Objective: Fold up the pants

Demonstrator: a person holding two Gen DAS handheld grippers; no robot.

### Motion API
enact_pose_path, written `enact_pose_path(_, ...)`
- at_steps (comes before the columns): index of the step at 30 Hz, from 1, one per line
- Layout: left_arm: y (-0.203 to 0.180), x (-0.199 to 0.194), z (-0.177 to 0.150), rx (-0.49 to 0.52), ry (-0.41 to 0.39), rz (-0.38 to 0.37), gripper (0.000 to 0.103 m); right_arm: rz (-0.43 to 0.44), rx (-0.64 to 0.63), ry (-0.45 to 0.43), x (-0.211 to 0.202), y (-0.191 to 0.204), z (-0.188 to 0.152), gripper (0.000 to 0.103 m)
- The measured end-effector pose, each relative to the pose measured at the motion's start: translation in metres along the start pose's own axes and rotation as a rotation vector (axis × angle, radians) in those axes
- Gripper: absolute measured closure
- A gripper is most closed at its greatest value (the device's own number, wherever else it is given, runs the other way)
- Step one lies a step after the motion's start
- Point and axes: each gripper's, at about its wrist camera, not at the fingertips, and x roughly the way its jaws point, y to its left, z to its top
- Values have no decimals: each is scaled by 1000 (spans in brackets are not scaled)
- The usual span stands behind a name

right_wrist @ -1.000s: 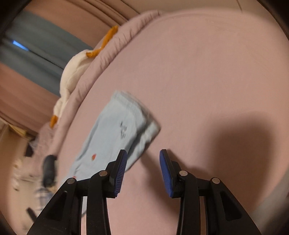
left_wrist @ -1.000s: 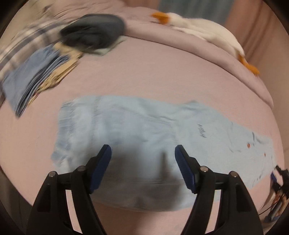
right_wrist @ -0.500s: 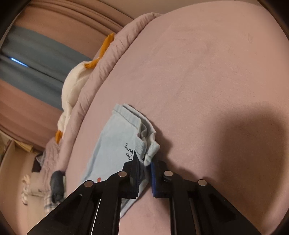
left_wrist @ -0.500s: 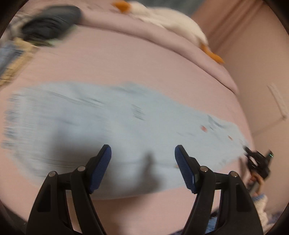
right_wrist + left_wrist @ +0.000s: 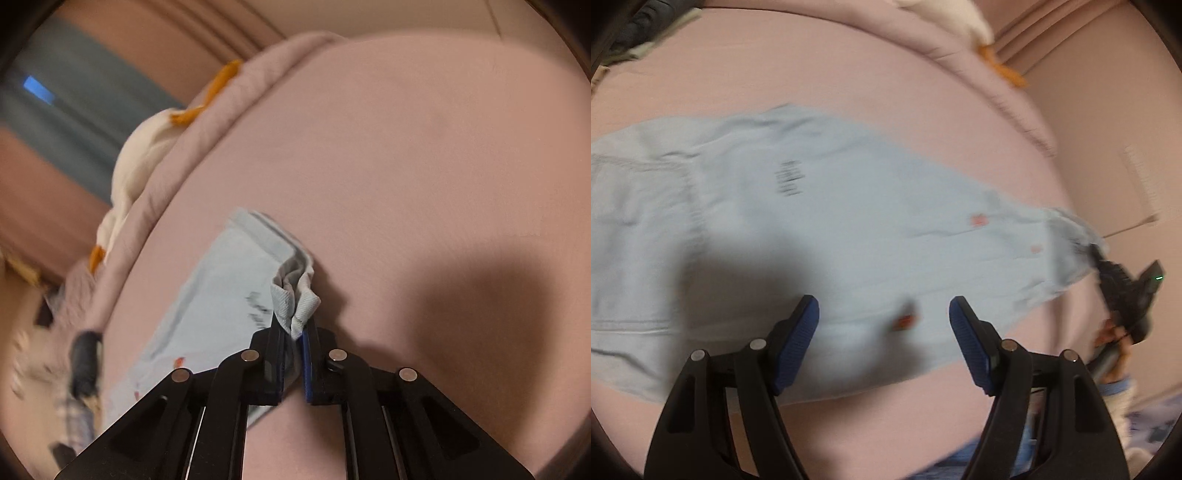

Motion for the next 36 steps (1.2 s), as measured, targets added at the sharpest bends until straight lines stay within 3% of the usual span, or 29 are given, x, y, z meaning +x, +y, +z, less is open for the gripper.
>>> enact_pose_path(3, -16, 0, 3, -16, -12, -173, 30, 46, -167, -63, -21, 51, 1, 97)
enact_pose_path(7, -35, 19, 10, -88, 20, -384, 22, 87, -408, -101, -30, 119, -18, 97)
enact_pose_path(12, -37, 54, 16, -195, 68, -509, 18, 141, -641, -82, -16, 185, -67, 97)
enact_pose_path(15, -25, 80, 12, -317, 112, -554, 18, 149, -752, -49, 0, 207, -99, 97)
enact_pose_path(18, -17, 93, 15, -360, 132, -543, 21, 147, -838, 9, 22, 221, -132, 97)
enact_pose_path(20, -14, 92, 20, -354, 122, -521, 38, 125, -909, 24, 32, 227, -150, 97)
enact_pose_path(21, -10, 89, 22, -349, 115, -515, 60, 120, -937, 28, 34, 229, -156, 97)
enact_pose_path(22, -8, 87, 23, -339, 109, -512, 74, 120, -969, 35, 37, 232, -163, 97)
enact_pose_path(25, -3, 73, 27, -299, 54, -475, 85, 131, -1023, 32, 33, 237, -173, 97)
enact_pose_path(30, 7, 36, 25, -200, -38, -387, 86, 154, -1063, 29, 31, 247, -179, 97)
enact_pose_path(36, 37, 16, 19, -179, -85, -254, 89, 234, -1113, 38, 35, 276, -198, 97)
